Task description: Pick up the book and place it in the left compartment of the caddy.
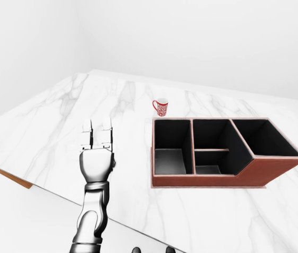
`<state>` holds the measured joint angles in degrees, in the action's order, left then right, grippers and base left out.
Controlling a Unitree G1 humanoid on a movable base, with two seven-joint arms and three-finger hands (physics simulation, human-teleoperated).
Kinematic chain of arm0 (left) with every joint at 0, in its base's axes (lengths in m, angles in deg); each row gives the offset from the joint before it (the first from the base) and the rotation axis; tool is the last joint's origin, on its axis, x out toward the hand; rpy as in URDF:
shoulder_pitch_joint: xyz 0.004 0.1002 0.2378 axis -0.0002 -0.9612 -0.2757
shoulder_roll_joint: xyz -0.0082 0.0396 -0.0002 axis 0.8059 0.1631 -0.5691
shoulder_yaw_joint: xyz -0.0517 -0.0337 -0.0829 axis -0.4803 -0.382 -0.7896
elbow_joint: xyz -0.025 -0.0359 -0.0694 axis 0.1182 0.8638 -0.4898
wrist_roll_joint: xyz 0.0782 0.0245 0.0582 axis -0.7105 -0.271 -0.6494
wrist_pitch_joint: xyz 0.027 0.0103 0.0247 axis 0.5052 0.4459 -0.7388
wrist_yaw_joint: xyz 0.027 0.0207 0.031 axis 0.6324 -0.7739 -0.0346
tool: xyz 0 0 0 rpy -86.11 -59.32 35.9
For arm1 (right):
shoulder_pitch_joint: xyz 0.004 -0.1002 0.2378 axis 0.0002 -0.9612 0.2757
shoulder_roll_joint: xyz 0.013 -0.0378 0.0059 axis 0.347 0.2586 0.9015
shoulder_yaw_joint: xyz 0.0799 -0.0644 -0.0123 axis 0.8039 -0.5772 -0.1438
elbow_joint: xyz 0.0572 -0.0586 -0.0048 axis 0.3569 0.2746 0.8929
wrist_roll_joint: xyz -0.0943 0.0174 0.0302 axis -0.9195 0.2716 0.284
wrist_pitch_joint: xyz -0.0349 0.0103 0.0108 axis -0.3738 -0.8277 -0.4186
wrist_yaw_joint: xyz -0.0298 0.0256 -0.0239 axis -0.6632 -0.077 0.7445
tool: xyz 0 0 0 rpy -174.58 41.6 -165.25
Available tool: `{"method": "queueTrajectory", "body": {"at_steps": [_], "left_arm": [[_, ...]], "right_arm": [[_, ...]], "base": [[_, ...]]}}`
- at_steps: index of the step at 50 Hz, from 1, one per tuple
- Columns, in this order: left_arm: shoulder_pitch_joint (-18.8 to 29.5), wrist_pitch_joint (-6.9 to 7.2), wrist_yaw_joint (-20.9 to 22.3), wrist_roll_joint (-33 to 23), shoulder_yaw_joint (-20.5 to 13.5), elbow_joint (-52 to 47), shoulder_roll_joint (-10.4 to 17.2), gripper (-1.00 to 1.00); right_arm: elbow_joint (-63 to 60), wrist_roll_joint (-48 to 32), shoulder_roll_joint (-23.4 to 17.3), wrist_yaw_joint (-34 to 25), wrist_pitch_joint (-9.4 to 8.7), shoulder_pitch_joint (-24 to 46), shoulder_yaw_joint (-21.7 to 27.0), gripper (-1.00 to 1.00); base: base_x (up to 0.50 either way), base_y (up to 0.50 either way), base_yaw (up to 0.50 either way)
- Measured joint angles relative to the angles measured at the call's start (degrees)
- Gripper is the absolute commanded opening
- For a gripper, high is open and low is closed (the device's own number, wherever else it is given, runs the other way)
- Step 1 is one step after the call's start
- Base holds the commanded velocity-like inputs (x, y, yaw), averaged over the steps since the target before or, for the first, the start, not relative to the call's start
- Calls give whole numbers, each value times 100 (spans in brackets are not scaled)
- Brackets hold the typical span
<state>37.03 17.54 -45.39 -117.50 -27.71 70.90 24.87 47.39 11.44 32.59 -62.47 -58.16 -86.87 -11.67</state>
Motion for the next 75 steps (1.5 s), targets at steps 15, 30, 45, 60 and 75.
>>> {"method": "queueTrajectory", "body": {"at_steps": [15, 30, 45, 60, 75], "left_arm": [[662, 0, -166, 173, -74, 1491, 160, 100], [1666, 0, -166, 667, -94, 3514, 396, 100], [2430, 0, -166, 1143, -73, 4965, 651, 100], [3077, 0, -166, 1410, -44, 6000, 883, 100], [3652, 0, -166, 1429, 125, 7116, 951, 100]], "right_arm": [[-69, -83, 49, -100, 0, 0, -18, 100], [-89, -211, 94, -192, 0, 9, -67, 100], [-96, -321, 139, -255, 0, 12, -108, 100], [-89, -414, 168, -291, 0, 16, -141, 100], [-57, -489, 183, -332, 0, 21, -173, 100]], "base": [[0, 0, 0], [0, 0, 0], [0, 0, 0], [0, 0, 0], [0, 0, 0]]}}
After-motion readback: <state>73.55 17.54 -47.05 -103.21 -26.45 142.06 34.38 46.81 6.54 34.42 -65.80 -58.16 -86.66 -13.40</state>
